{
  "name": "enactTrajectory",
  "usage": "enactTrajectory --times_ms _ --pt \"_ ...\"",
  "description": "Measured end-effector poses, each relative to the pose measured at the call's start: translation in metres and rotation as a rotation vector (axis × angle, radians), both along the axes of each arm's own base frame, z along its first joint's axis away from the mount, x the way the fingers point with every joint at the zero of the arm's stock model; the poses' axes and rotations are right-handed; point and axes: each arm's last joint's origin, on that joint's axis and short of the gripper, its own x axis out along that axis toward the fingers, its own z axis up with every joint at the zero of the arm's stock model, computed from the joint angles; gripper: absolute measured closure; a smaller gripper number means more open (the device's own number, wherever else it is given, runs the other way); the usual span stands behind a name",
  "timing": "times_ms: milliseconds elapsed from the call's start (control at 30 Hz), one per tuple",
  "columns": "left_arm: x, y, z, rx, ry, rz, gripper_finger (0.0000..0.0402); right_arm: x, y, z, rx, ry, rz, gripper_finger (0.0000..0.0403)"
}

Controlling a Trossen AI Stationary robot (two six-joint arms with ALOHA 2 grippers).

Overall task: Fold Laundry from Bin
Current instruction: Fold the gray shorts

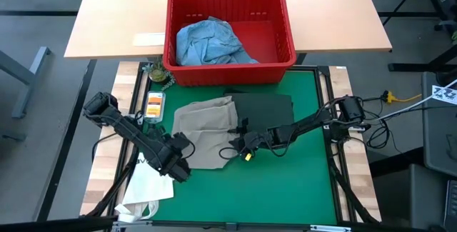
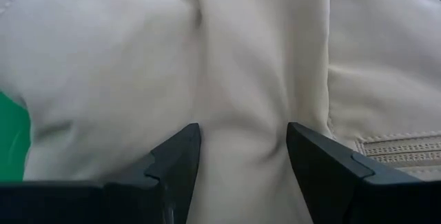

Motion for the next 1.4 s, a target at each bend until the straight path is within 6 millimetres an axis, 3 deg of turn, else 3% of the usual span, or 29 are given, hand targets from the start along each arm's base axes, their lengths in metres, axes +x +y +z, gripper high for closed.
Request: enactTrajectory --times_ms 167,300,467,533,667,833,1133,1400 --pt "0.002 0.022 0.008 0.060 0.027 0.012 0.0247 0.000 0.000 0.000 0.007 0.002 0.010 0.0182" --pt "-0.003 0.043 0.029 0.066 -0.029 -0.032 0.0250 0.000 0.001 0.000 0.017 0.004 0.024 0.0182" --pt "-0.038 0.072 0.061 0.075 -0.202 -0.025 0.0250 0.000 0.001 -0.001 0.020 0.005 0.029 0.0182" --pt "-0.058 0.082 0.063 0.064 -0.321 0.039 0.0250 0.000 0.001 0.000 0.020 0.003 0.029 0.0182" --pt "-0.086 0.095 0.038 -0.025 -0.587 0.166 0.0250 0.000 0.001 0.000 0.020 0.003 0.030 0.0182" --pt "-0.094 0.099 -0.003 -0.145 -0.842 0.248 0.0250 0.000 0.001 0.000 0.020 0.002 0.030 0.0182" --pt "-0.092 0.108 -0.060 -0.181 -0.936 0.391 0.0250 0.000 0.001 -0.001 0.020 0.003 0.030 0.0182" --pt "-0.087 0.118 -0.075 -0.202 -1.007 0.473 0.0250 0.000 0.001 -0.001 0.020 0.003 0.030 0.0182"
